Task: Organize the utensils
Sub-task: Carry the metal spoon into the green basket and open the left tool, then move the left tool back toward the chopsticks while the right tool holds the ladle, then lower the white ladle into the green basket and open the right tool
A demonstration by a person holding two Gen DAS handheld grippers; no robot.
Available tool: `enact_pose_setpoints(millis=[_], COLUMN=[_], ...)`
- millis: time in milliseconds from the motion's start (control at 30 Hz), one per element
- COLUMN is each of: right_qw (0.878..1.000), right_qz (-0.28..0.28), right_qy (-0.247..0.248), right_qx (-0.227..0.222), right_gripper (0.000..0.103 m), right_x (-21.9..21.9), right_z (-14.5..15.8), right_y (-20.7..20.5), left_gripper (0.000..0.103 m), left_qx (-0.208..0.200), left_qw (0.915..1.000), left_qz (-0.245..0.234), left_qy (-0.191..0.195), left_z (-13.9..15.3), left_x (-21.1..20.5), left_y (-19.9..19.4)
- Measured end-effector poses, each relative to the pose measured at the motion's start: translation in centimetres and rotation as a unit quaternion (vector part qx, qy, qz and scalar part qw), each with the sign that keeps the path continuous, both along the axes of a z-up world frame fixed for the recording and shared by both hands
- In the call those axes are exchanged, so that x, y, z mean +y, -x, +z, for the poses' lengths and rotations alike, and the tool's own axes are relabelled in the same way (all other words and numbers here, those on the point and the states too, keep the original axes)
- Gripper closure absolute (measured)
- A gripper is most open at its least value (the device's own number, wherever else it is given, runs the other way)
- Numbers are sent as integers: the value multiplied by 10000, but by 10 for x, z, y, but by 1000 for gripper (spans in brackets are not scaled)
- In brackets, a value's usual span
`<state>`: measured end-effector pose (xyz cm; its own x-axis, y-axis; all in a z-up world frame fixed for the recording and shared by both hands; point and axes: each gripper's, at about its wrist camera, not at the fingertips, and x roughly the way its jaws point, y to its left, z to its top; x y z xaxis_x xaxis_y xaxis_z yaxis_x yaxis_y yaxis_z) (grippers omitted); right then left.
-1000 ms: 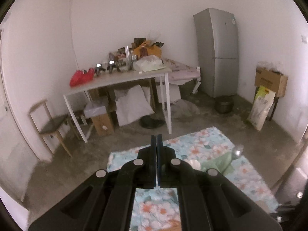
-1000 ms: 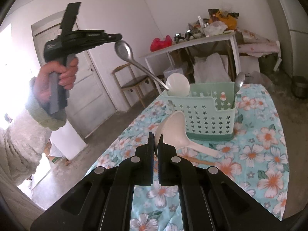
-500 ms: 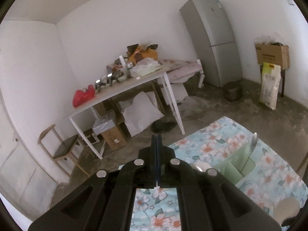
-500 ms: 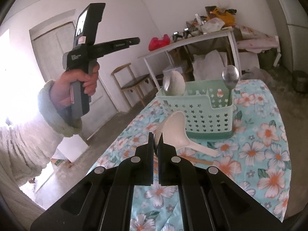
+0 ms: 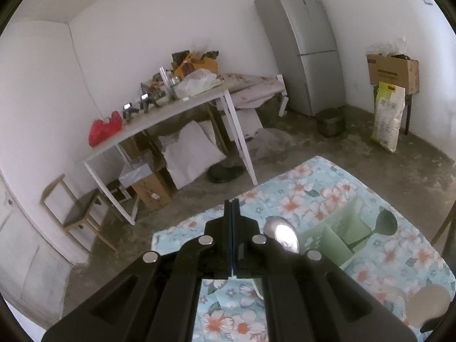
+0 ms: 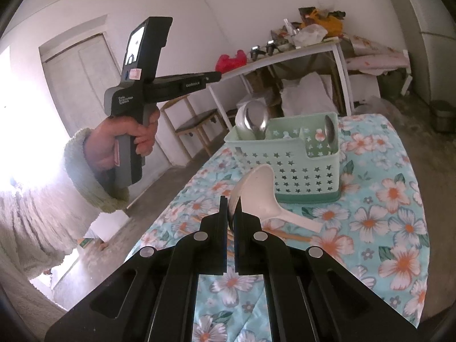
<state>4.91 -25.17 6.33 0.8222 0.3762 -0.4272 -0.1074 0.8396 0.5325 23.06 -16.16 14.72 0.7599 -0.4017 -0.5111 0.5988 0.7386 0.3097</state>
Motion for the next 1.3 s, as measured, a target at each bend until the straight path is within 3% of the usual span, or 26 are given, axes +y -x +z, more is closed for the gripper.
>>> enact_pose_setpoints(millis=[200,400,667,800,1000,1200,1300], right_qw=[10000,10000,9999,9998,9995,9959,9925], right_qz=[-18,-25,-87,-116,-185,-312,-340], right_qy=[1,-11,-6,-44,-229,-329,-503], right_qx=[38,73,115,122,-91,-779,-1062], right_gripper=[101,101,101,101,101,101,101], right_x=[-1,-1,-3,-6,-27,-63,-82], right_z=[-1,-3,-3,-2,13,55,71], right_y=[0,-1,-1,-1,-11,-34,-53], left_gripper=[103,103,101,76,51,30,26], left_qx=[415,1162,2301,2440,2237,2146,2075], left_qw=[9991,9931,9663,9555,9487,9431,9424], left_qz=[-67,-51,-82,-104,19,359,556], left_qy=[0,140,1153,1656,2236,2515,2564], left_z=[-19,-36,-41,-32,-15,-27,-38], left_x=[-3,-4,19,38,77,123,145], left_y=[-11,-33,-61,-59,-34,4,25])
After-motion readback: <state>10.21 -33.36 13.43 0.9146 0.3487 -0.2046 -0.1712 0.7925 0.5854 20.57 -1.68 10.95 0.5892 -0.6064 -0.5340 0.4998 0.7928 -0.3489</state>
